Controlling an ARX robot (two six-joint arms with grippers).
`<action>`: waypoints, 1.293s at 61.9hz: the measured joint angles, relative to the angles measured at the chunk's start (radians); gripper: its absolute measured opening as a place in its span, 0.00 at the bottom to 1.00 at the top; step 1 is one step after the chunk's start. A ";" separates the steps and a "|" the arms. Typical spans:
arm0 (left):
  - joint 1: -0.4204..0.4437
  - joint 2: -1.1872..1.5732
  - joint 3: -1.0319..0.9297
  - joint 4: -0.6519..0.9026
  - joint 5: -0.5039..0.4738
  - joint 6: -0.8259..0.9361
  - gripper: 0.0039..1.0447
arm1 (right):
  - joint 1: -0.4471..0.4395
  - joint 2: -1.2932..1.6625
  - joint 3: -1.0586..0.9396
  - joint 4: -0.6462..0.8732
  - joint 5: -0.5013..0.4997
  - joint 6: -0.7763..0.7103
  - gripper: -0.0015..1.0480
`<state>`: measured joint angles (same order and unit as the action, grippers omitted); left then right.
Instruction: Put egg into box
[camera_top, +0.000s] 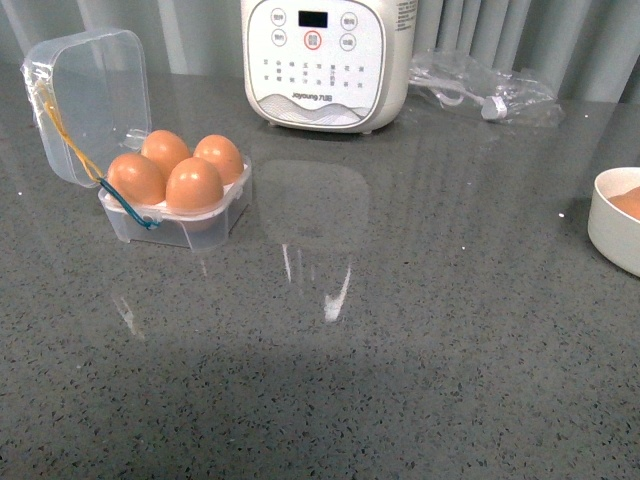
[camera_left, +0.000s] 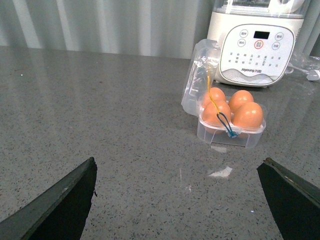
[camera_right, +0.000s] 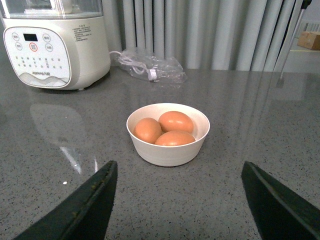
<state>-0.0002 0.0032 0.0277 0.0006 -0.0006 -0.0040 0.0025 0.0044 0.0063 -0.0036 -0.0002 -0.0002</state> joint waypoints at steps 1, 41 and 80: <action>0.000 0.000 0.000 0.000 0.000 0.000 0.94 | 0.000 0.000 0.000 0.000 0.000 0.000 0.76; -0.026 0.383 0.249 -0.284 -0.318 -0.053 0.94 | 0.000 0.000 0.000 0.000 0.000 0.000 0.93; 0.197 1.373 0.724 0.310 0.056 -0.026 0.94 | 0.000 0.000 0.000 0.000 0.000 0.000 0.93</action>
<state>0.1967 1.3766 0.7517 0.3107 0.0559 -0.0296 0.0025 0.0044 0.0063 -0.0036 -0.0002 0.0002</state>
